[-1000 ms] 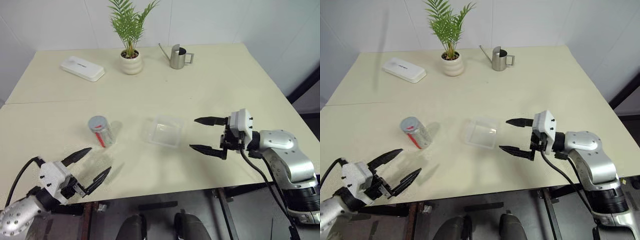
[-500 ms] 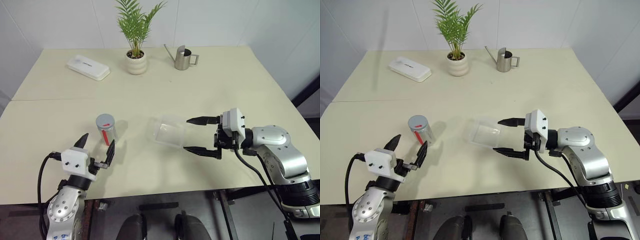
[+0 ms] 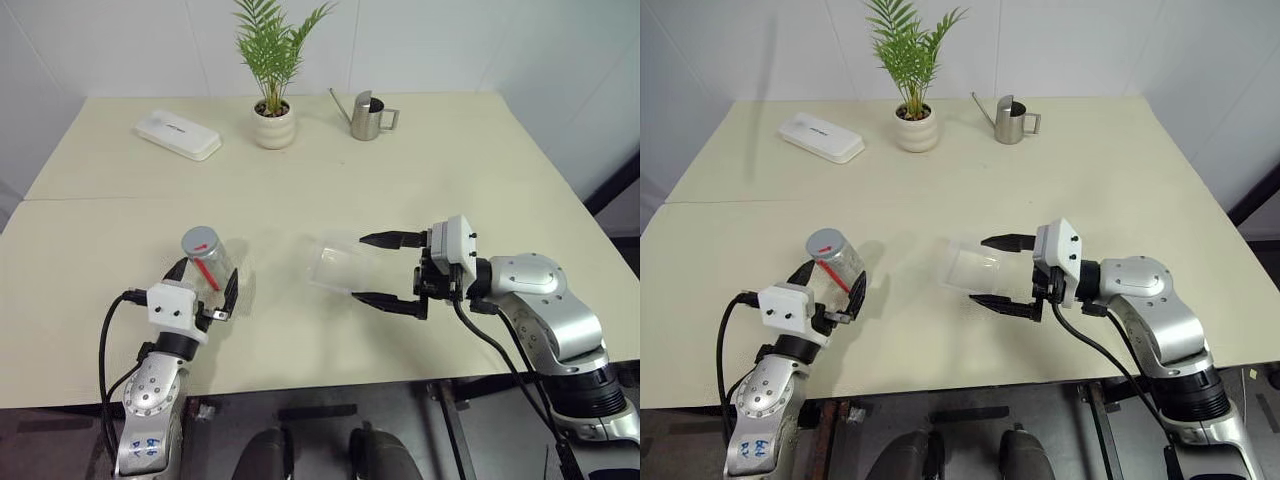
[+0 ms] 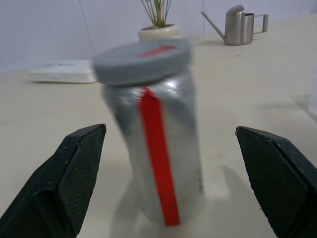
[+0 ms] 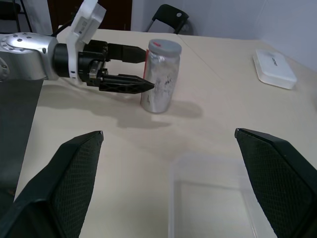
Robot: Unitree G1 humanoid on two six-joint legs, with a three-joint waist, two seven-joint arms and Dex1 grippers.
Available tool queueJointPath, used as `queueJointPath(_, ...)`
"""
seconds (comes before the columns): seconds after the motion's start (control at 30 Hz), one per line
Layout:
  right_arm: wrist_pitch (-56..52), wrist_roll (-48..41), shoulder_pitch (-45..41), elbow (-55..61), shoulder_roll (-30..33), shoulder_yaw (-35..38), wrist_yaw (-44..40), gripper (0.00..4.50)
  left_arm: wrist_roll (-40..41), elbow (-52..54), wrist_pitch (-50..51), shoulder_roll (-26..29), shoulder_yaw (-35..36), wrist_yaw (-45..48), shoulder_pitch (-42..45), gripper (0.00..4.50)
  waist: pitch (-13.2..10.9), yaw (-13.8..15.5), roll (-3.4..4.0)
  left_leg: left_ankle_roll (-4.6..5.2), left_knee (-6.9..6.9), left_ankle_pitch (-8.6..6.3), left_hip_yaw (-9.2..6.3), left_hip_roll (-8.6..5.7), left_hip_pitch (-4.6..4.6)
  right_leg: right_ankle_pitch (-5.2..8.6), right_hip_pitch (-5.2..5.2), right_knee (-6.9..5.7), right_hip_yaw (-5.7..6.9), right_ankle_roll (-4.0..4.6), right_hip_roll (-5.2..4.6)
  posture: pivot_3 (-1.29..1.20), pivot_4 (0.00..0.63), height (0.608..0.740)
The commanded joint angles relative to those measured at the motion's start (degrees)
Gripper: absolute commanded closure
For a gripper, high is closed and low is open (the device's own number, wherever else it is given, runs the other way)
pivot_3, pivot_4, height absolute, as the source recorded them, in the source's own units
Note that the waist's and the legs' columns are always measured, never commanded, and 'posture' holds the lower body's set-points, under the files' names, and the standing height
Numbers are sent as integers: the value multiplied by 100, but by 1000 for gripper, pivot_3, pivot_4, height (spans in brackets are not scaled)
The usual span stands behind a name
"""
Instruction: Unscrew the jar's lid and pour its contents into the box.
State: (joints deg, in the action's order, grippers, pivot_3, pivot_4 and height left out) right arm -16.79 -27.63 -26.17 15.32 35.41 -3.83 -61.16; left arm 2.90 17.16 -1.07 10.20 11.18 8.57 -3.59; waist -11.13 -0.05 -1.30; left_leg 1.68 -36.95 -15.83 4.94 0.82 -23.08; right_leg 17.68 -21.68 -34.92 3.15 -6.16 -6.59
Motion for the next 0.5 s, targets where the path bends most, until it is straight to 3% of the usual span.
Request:
queueJointPath(0.03, -5, -44, -9, 209, -41, 43, 70, 0, -58, -284, -243, 81, 16, -71, 301, 27, 0, -1, 0, 2, -7, -2, 0, 0, -3, 0, 0, -3, 1, 0, 0, 0, 150, 740)
queueJointPath(0.33, -21, -35, 83, 361, -98, 37, 246, 0, 27, -1018, -307, 30, -133, -74, 1066, 27, 0, -3, 0, -3, -14, 3, 2, 1, -6, -2, 0, -7, 21, -4, -3, 0, 150, 740)
queueJointPath(0.5, -55, -42, 202, 463, -102, 46, 342, 0, 124, -1004, -161, -35, -162, -65, 1213, 1282, 0, -1, 0, 10, -15, 6, 10, 3, -11, -3, 1, -14, 52, -6, -5, 0, 150, 740)
